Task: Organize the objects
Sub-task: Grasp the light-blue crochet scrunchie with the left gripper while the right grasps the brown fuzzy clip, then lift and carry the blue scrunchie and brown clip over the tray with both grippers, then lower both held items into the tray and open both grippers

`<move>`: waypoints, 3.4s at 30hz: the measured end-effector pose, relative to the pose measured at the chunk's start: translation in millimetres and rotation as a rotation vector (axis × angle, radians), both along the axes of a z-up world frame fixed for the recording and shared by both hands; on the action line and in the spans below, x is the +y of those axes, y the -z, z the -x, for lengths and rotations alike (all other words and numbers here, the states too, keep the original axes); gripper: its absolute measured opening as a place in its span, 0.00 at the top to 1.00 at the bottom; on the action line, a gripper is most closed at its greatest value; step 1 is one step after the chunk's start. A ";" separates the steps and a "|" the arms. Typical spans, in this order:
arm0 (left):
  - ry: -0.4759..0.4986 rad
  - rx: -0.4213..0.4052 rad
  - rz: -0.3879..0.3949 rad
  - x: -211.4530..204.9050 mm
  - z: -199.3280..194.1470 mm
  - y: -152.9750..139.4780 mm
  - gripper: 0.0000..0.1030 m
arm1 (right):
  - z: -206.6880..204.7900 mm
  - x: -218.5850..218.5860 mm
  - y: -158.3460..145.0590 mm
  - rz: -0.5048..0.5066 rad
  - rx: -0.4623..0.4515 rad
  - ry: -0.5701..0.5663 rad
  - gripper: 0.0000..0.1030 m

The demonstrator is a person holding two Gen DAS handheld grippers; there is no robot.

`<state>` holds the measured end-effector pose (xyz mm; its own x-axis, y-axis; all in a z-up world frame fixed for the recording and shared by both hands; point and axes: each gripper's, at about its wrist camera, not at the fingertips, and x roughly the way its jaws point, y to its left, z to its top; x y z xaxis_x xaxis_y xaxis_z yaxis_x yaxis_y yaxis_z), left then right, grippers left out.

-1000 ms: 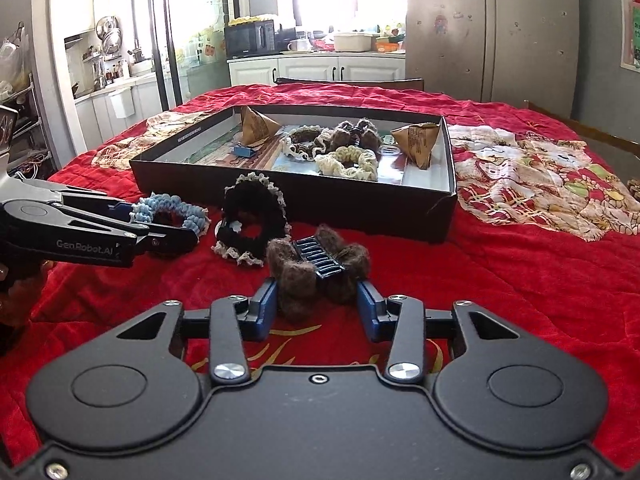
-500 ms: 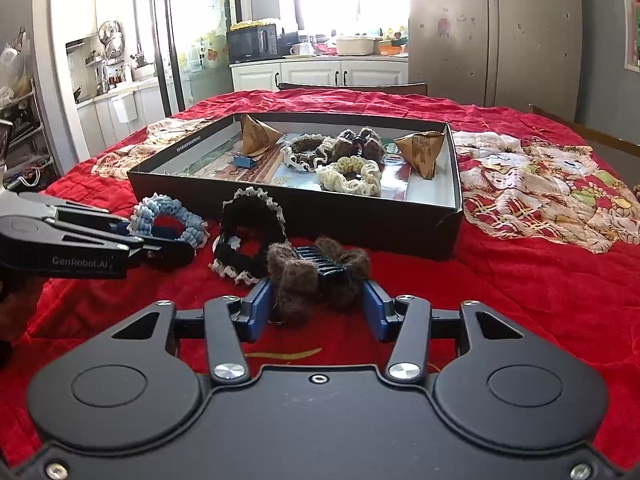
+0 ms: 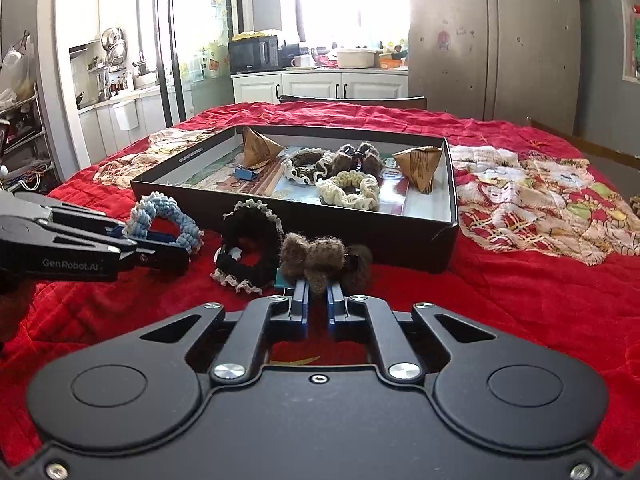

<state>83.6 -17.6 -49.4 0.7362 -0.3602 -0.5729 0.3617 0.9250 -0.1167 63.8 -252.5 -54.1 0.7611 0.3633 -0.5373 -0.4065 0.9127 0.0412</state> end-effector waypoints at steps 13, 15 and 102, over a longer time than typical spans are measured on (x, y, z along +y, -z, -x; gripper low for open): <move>0.012 -0.058 0.030 2.9 9.8 -22.9 0.81 | 15.8 -1.7 -19.8 -0.004 -0.084 -0.011 0.92; 0.011 -0.066 0.034 3.5 10.1 -26.6 0.81 | 17.8 -1.6 -24.7 -0.011 -0.096 -0.016 0.92; -0.234 -0.027 -0.057 28.4 -129.9 -9.3 0.81 | -156.0 94.3 -2.2 0.053 -0.081 0.046 0.92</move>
<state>213.5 10.8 -40.0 0.8113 -0.1457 -0.5661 0.1392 0.9887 -0.0550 219.8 -158.2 -51.9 0.8183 0.2997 -0.4905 -0.3641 0.9306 -0.0389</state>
